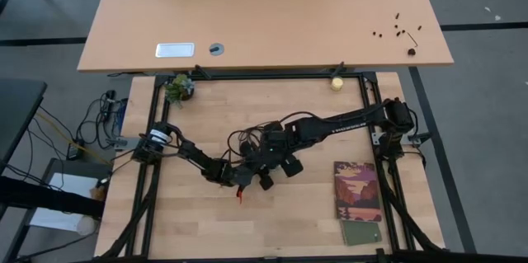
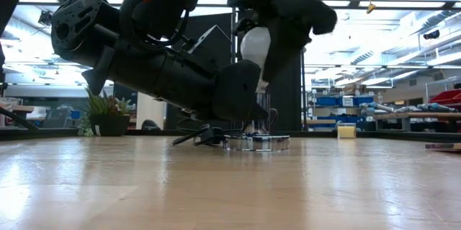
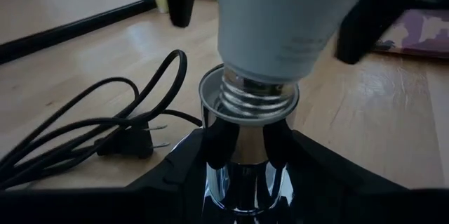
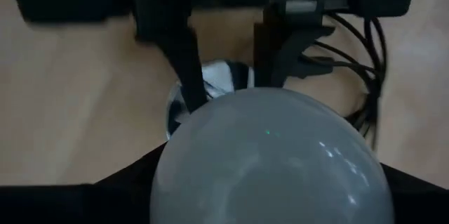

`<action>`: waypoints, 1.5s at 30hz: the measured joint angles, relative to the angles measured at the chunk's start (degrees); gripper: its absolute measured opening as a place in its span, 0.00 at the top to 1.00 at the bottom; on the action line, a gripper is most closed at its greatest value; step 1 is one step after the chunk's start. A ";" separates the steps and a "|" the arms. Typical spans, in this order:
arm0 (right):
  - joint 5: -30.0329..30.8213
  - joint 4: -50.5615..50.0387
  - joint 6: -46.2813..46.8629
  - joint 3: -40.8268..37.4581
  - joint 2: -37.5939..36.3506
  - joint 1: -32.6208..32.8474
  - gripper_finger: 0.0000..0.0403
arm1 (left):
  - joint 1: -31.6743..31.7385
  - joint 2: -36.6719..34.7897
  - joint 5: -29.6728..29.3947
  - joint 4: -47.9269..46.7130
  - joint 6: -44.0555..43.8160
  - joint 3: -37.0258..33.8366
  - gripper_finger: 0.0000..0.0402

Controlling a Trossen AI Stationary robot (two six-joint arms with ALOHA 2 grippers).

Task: Screw lightbulb
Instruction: Insert the white lightbulb into the silver lamp

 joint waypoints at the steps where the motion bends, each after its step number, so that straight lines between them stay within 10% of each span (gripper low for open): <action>1: -1.41 -0.05 2.13 0.35 0.00 -0.32 0.32 | 0.00 0.00 0.24 0.13 0.65 0.06 0.58; 30: -7.90 0.89 4.05 -3.95 -0.37 -1.64 0.33 | -0.35 0.15 4.73 4.01 5.36 0.08 0.58; 45: -2.06 5.88 34.82 -4.29 0.04 0.71 0.32 | -0.37 0.13 3.75 5.18 2.80 1.45 0.58</action>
